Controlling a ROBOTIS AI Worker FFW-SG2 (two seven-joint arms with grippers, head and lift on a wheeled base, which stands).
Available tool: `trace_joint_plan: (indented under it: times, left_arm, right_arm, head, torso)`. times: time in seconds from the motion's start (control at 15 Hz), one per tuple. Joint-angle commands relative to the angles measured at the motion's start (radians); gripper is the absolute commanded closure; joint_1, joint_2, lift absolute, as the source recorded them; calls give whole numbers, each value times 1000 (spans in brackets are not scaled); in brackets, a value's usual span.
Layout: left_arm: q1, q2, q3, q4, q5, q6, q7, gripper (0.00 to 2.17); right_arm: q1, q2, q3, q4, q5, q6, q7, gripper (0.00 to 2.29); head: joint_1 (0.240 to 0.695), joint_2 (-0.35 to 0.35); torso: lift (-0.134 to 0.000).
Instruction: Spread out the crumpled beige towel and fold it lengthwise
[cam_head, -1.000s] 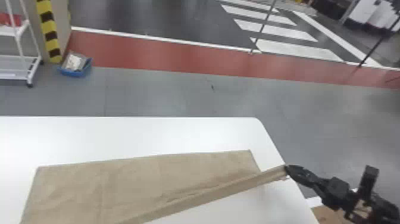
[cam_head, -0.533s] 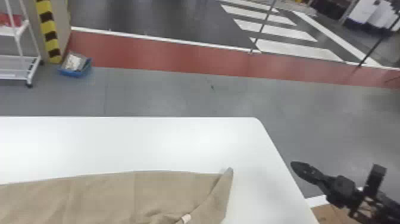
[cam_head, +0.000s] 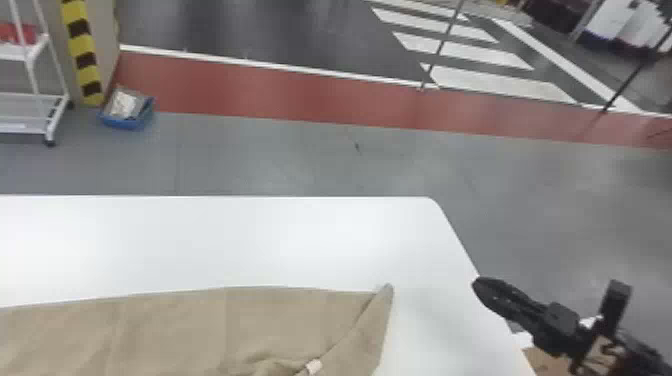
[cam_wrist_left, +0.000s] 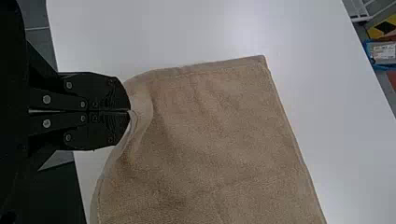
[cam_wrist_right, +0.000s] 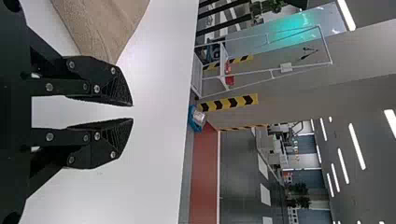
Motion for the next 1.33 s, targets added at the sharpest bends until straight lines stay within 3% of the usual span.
trace_joint_plan:
  times: [0.0,0.2,0.4,0.47,0.67,0.73,0.87,0.93,1.07,1.27]
  left_arm:
    - [-11,-1,1,16,2,0,-2,2088]
    - [-42,-6,-11,52,6,3,-3,2088]
    - [-65,-11,-20,90,6,5,-3,2088]
    - [-74,-12,-23,102,8,5,-2,2088]
    - [-78,-21,-26,124,9,5,1,2088]
    - [-78,-21,-26,124,9,3,1,2088]
    - [-78,-20,-26,124,9,5,1,2088]
    - [-80,-20,-25,124,9,5,1,2088]
    - [-77,-18,-23,125,9,3,1,2088]
    - [-77,-20,-28,130,9,3,3,2088]
  right_arm:
    - [82,109,-11,-155,0,-48,3,60]
    - [216,235,-13,-425,0,29,3,93]
    - [341,375,7,-779,-28,336,3,194]
    - [366,406,18,-856,-26,403,3,208]
    - [481,417,157,-1048,7,428,3,343]
    - [493,417,214,-1077,66,397,3,350]
    - [516,417,343,-1094,259,265,3,475]
    - [518,417,406,-1092,357,250,-12,475]
    - [515,417,502,-1094,507,317,-72,475]
    - [455,415,598,-1066,659,495,-115,475]
  head:
    - [695,-350]
    - [695,-343]
    - [695,-284]
    - [695,-258]
    - [695,-137]
    - [695,-103]
    - [695,-23]
    - [695,64]
    - [695,138]
    - [695,207]
  torso:
    - [0]
    - [0]
    - [0]
    - [0]
    - [0]
    - [0]
    - [0]
    - [0]
    - [0]
    - [0]
